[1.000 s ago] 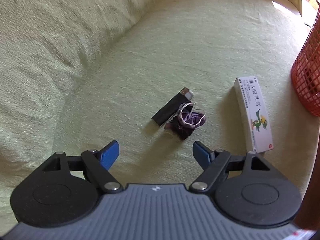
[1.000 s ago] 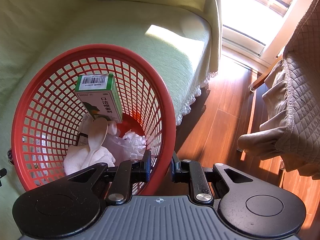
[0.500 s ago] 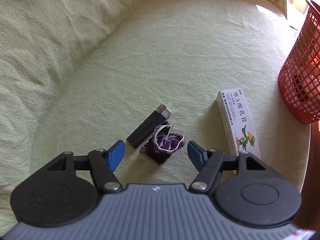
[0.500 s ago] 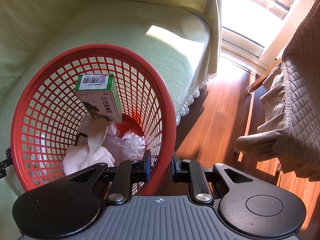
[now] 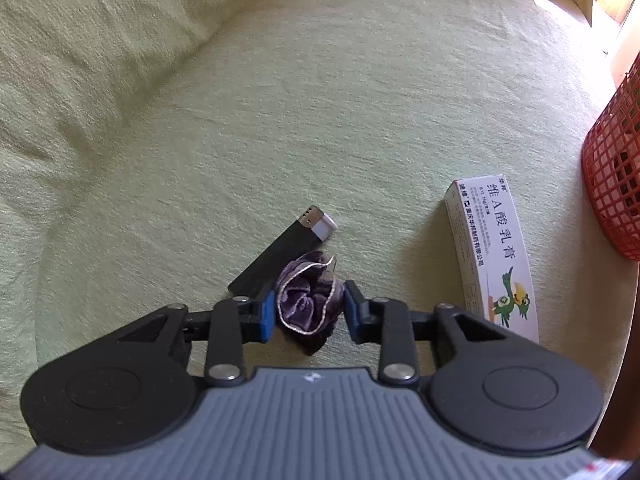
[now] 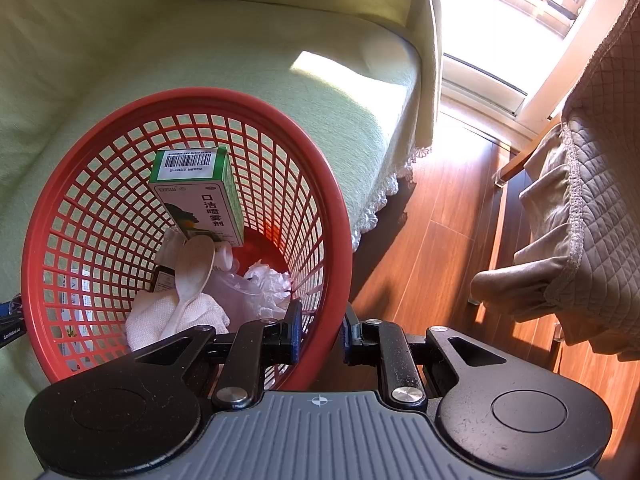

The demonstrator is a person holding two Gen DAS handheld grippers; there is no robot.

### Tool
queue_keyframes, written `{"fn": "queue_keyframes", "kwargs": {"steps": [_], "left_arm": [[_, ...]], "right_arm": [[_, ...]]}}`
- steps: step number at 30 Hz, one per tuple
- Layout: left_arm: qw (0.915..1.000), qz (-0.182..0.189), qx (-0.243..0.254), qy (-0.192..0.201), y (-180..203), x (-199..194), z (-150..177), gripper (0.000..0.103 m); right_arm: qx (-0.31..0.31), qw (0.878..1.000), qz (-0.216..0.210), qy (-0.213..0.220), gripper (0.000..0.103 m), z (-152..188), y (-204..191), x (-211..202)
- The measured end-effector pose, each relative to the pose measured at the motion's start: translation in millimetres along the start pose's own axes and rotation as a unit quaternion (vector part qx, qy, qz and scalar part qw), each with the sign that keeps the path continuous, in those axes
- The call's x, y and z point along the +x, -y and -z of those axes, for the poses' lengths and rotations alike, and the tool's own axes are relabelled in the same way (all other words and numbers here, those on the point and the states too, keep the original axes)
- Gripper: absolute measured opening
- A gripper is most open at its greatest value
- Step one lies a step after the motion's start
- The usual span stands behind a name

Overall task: Organize objects
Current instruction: 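Grasp the purple drawstring pouch with the left tool, then carry the purple pouch into the red basket and open the left tool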

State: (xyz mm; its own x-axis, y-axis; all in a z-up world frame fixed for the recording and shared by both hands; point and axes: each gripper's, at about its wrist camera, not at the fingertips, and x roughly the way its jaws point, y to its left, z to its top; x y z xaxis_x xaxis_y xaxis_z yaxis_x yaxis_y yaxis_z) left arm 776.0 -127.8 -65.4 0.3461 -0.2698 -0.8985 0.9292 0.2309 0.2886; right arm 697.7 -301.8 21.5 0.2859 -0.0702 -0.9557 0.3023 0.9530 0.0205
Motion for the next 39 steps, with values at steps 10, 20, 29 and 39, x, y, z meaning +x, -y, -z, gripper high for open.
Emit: {"fn": "queue_keyframes", "kwargs": {"steps": [10,20,29,39], "left_arm": [[0.9999,0.007,0.004,0.006,3,-18,-6,0.017],[0.9961,0.053,-0.008,0.07,17,-95,-27,0.017],[0.9894,0.108,-0.015,0.096,50,-170,-55,0.017],[0.9758,0.176,0.028,0.127,114,-213,-79,0.017]], "right_arm": [[0.002,1.0,-0.003,0.0,0.015,0,0,0],[0.003,1.0,-0.011,0.002,0.015,1,3,0],[0.003,1.0,-0.019,0.003,0.015,2,4,-1],[0.007,1.0,-0.026,0.007,0.015,1,5,-3]]}}
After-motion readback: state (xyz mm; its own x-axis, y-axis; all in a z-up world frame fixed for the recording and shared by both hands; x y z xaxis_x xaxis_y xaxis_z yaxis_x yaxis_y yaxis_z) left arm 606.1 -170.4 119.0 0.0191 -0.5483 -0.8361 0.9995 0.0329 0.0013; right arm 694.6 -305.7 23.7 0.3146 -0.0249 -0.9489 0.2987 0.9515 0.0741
